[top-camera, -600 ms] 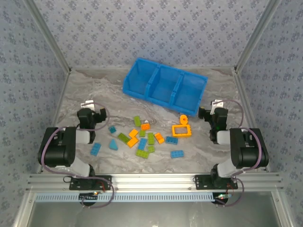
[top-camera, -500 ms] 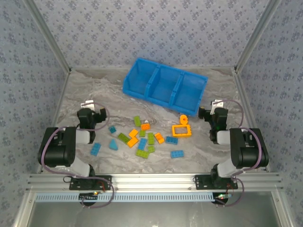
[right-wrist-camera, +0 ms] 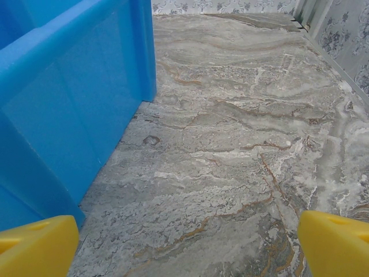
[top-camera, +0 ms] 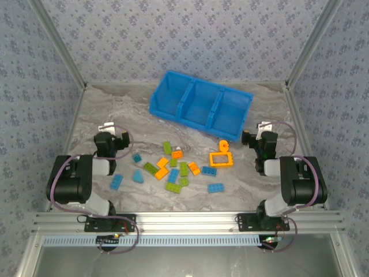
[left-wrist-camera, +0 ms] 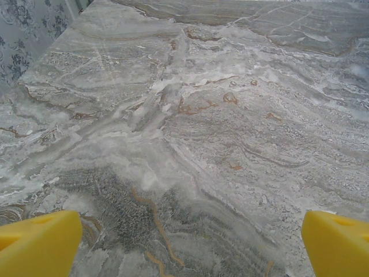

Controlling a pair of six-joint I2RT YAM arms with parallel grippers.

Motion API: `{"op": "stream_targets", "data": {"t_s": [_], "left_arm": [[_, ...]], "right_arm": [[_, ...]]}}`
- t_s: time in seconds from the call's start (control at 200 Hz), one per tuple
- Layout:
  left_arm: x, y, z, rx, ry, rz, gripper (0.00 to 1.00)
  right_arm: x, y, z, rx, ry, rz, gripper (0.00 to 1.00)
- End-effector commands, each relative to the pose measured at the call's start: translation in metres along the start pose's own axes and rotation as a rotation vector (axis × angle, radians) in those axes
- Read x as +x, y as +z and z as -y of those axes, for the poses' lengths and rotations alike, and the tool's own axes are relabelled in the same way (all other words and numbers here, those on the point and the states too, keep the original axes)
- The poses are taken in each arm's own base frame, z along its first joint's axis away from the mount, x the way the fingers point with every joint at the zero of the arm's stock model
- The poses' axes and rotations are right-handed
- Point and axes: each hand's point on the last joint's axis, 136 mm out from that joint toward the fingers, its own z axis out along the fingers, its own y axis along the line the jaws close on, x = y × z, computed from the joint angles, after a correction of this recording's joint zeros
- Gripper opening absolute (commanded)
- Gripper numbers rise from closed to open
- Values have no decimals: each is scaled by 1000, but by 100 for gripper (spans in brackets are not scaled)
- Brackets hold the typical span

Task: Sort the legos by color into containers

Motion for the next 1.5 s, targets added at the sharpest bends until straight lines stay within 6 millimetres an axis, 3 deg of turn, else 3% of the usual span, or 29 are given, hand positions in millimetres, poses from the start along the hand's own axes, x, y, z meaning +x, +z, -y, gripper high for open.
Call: {"op": "stream_targets", "data": {"t_s": [0.0,0.09,0.175,0.27,0.3,0.335,0.395,0.435,0.475,0.535,0.65,0.685,0.695,0.745,0.839,0.914,0.979,1.164,1.284,1.494], "left_arm": [[-19,2,0,9,1,49,98],[-39,-15,6,-15,47,65,98],[-96,-57,15,-74,73,210,98],[-169,-113,34,-69,4,401,98],[-184,-122,35,-64,-69,393,98],[-189,-126,36,-41,-167,294,98],[-188,-133,27,-55,-390,109,98],[-191,-130,27,-34,-464,54,98],[-196,-125,43,82,-494,0,98],[-202,-127,70,211,-500,-56,98],[-202,-150,133,395,-367,-91,98],[-199,-156,147,432,-335,-104,98],[-197,-158,151,443,-326,-109,98],[-189,-162,168,482,-293,-140,98],[-173,-167,193,540,-247,-193,98],[-162,-170,207,570,-219,-218,98],[-156,-172,214,582,-207,-228,98],[-140,-175,221,591,-196,-254,98],[-134,-175,218,580,-189,-264,98],[-130,-180,209,561,-173,-264,98]], "right_arm": [[-4,3,1,-4,8,6,100],[-20,-2,0,9,-18,-12,100],[-75,-27,6,53,11,-75,100],[-164,-70,7,50,134,97,100],[-179,-79,13,59,229,109,100],[-184,-87,23,96,357,86,100],[-159,-97,52,278,667,-7,100],[-158,-91,52,226,676,-43,92],[-161,-87,44,161,655,-93,80],[-156,-92,40,221,586,-177,74],[-147,-82,5,139,412,-273,91],[-135,-76,-5,113,386,-335,93],[-142,-74,-7,103,389,-327,92],[-130,-66,-17,74,372,-410,81],[-107,-45,-36,12,360,-517,75],[-92,-27,-44,-12,333,-589,63],[-85,-14,-50,-27,302,-622,58],[-68,14,-61,-40,266,-684,57],[-53,26,-62,-7,234,-730,43],[-50,36,-62,35,91,-735,19]]}}
